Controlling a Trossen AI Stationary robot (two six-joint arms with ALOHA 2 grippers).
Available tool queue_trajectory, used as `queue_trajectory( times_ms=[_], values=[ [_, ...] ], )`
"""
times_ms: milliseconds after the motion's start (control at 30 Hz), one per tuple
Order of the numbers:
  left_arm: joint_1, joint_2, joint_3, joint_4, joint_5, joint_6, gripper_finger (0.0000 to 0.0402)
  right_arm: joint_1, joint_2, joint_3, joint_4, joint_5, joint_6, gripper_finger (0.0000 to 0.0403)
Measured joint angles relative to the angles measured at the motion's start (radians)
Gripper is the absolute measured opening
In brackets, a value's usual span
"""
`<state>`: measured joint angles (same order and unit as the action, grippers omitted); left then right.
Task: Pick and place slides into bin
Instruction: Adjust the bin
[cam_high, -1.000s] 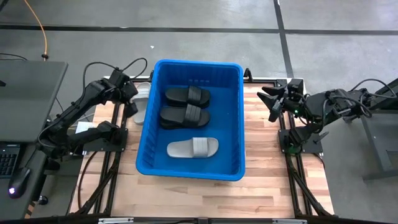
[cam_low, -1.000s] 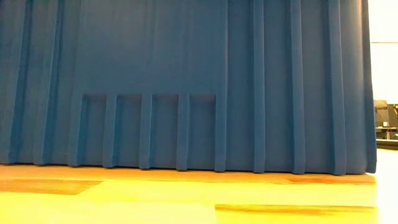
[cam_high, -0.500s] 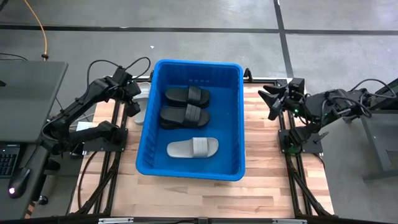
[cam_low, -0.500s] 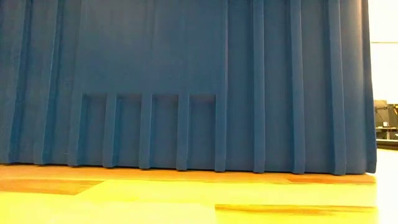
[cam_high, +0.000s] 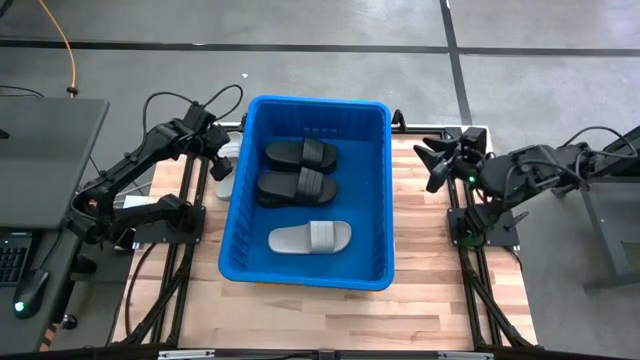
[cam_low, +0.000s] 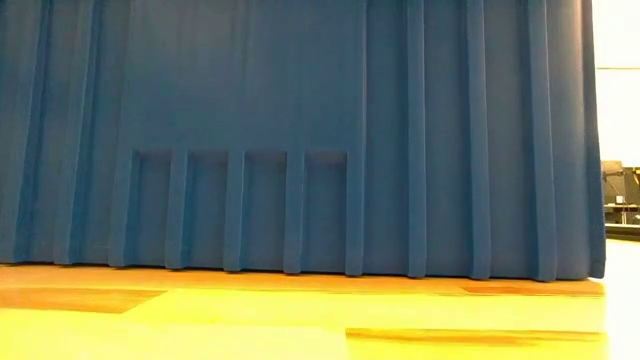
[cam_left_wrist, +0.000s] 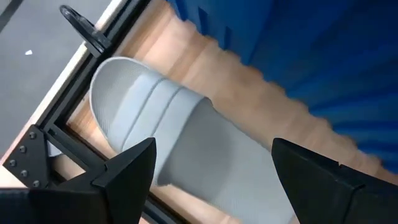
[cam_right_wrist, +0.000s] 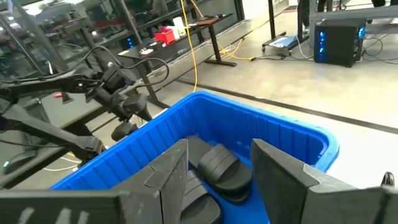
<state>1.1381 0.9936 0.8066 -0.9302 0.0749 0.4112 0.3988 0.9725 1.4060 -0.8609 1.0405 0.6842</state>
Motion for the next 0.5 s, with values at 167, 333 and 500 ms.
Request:
queue_trajectory(
  times_ms=[167, 333, 500],
  values=[
    [0.000, 0.000, 0.000, -0.025, -0.046, 0.021, 0.0308, 0.000, 0.016, 0.000, 0.000, 0.033, -0.003, 0.0165],
    [0.000, 0.000, 0.000, 0.031, 0.107, -0.094, 0.0308, 0.000, 0.016, 0.000, 0.004, 0.081, -0.003, 0.0165],
    [-0.011, 0.000, -0.001, 0.181, 0.214, -0.219, 0.0308, 0.000, 0.016, 0.000, 0.004, 0.093, -0.003, 0.0165]
  ],
)
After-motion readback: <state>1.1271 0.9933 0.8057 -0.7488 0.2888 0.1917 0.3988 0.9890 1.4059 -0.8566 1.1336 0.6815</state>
